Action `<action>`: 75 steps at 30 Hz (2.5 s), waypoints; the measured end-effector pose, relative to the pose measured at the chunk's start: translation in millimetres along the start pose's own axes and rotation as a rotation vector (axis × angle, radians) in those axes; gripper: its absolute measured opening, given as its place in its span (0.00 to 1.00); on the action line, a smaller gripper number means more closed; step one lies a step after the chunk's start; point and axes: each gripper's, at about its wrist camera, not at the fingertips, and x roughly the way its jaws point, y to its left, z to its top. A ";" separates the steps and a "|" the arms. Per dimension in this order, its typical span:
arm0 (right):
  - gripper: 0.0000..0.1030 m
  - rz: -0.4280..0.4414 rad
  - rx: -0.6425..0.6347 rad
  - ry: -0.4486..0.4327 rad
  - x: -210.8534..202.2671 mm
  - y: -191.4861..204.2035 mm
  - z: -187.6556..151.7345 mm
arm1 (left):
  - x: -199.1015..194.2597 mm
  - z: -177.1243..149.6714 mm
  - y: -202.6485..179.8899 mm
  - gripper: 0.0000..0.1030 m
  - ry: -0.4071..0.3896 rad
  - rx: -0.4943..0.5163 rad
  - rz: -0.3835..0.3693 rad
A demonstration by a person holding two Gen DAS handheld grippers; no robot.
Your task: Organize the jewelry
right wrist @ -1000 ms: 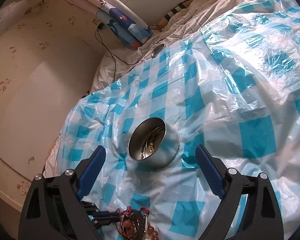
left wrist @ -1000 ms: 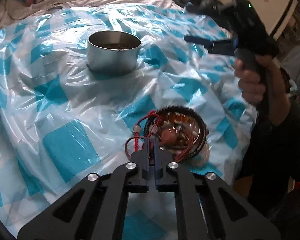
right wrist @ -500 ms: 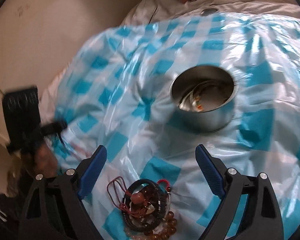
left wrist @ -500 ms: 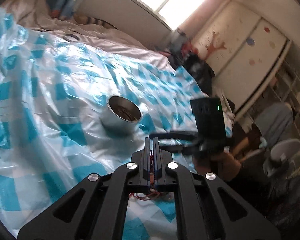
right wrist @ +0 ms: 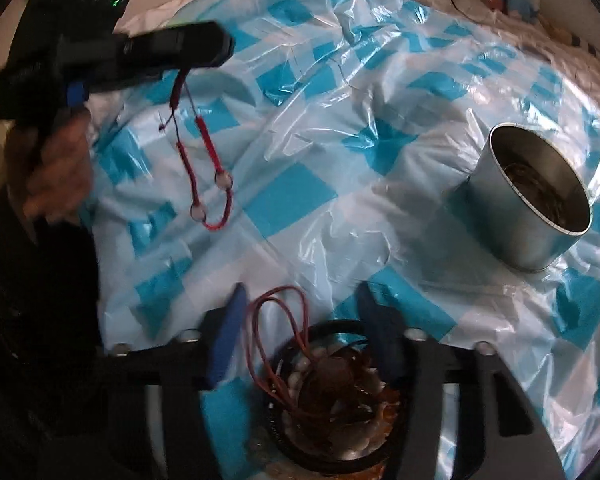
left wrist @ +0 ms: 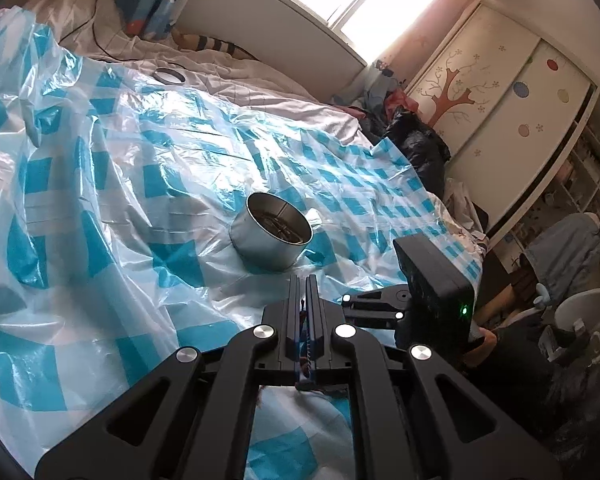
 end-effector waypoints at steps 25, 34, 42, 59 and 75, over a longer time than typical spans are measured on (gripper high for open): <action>0.04 0.109 0.279 -0.400 -118.7 -55.8 -3.4 | 36.9 16.3 -41.1 0.02 0.020 0.090 0.124; 0.04 0.095 0.403 -0.498 -137.8 -85.6 -10.2 | 56.0 33.2 -63.0 0.02 -0.004 0.107 0.139; 0.04 0.101 0.517 -0.605 -148.8 -115.0 -11.3 | 70.7 51.6 -77.5 0.02 -0.041 0.120 0.151; 0.04 0.120 0.710 -0.692 -132.5 -152.4 -4.5 | 121.2 92.9 -77.2 0.02 -0.094 0.072 0.130; 0.04 0.055 0.705 -0.607 -94.7 -156.0 16.2 | 140.8 89.5 -27.2 0.57 0.012 -0.019 0.398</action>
